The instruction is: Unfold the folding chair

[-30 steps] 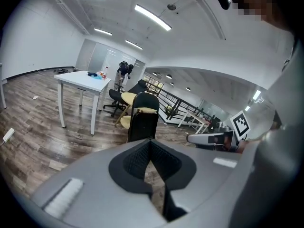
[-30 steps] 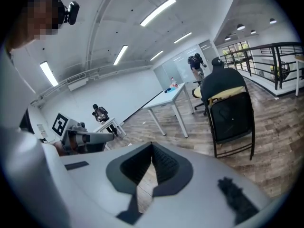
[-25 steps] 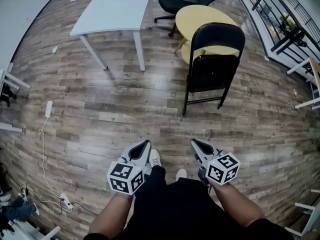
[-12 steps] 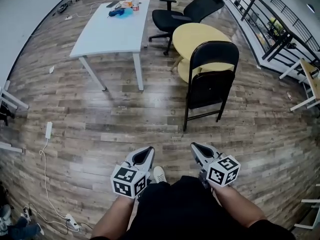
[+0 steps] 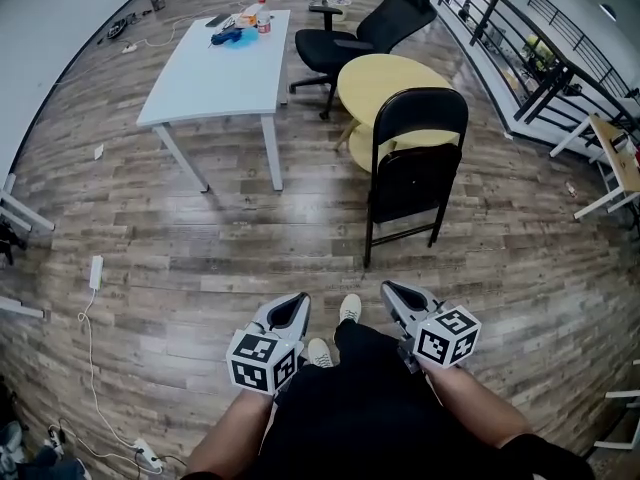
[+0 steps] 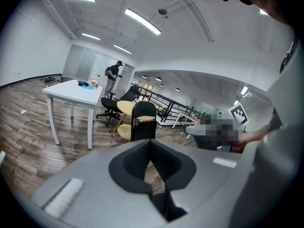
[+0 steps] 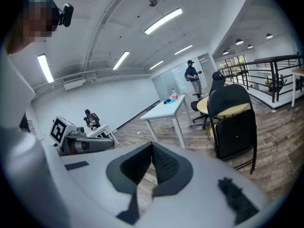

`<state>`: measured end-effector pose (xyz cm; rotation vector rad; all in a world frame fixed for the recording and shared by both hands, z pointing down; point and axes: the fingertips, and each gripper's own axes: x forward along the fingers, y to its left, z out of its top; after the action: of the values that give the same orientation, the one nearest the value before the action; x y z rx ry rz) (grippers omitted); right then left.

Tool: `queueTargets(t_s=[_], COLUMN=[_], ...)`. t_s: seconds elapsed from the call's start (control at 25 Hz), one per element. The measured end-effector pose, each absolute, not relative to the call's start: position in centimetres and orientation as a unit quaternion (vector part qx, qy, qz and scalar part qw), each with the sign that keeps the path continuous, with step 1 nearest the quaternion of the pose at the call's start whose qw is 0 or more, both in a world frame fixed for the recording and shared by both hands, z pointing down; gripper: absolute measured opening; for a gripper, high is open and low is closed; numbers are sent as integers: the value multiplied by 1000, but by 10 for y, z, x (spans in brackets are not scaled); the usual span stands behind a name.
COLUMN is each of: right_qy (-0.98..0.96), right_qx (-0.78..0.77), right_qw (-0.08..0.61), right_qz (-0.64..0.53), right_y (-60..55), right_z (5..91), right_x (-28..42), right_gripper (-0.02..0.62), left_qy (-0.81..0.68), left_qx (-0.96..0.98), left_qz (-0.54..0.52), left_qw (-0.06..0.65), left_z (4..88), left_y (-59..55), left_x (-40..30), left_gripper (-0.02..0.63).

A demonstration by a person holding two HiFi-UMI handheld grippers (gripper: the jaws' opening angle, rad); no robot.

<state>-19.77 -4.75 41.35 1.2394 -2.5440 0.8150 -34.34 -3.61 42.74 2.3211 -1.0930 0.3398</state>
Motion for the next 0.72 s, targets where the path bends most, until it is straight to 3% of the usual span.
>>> queueTargets(t_s=[0.72], right_qy=[-857], right_qx=[422], right_qw=[89], right_qz=[283], right_y=[-88], right_z=[427], right_x=[-171], right_gripper=[6], left_qy=[-402], left_qx=[862], left_qz=[147], left_qw=[274], left_z=[435], left_y=[-68], left_x=[-324], left_gripper=[8])
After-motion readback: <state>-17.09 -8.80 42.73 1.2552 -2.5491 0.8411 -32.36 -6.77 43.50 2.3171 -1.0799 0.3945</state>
